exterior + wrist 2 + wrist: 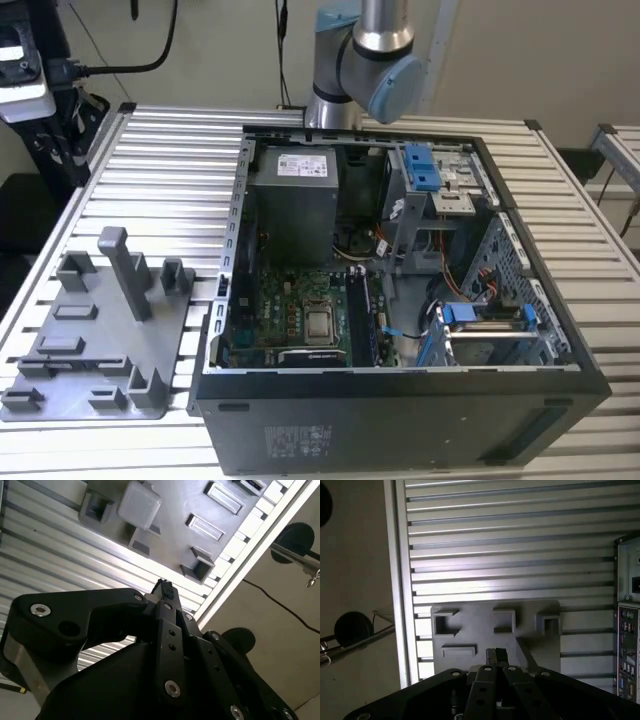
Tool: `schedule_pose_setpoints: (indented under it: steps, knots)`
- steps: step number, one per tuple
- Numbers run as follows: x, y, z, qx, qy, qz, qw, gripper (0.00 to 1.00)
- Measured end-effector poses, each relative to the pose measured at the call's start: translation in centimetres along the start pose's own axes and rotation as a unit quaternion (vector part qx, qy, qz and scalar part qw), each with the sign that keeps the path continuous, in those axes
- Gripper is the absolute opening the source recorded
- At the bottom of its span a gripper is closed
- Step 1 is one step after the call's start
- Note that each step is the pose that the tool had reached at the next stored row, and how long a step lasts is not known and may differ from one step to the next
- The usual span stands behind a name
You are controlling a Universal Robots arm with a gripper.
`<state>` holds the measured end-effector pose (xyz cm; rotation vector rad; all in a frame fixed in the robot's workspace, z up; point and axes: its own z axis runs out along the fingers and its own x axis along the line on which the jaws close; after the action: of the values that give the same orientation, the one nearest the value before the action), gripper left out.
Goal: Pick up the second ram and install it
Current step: 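Reach for the second ram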
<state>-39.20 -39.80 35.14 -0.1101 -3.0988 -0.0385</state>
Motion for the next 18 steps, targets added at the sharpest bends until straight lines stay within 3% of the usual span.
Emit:
schedule_pose_setpoints:
  steps: [11,18]
  knots:
    - [0.04,-0.34,0.04,0.0004,0.0000,0.000,1.0000,0.11]
    - [0.18,-2.46,0.05,0.0007,0.0000,0.000,1.0000,0.11]
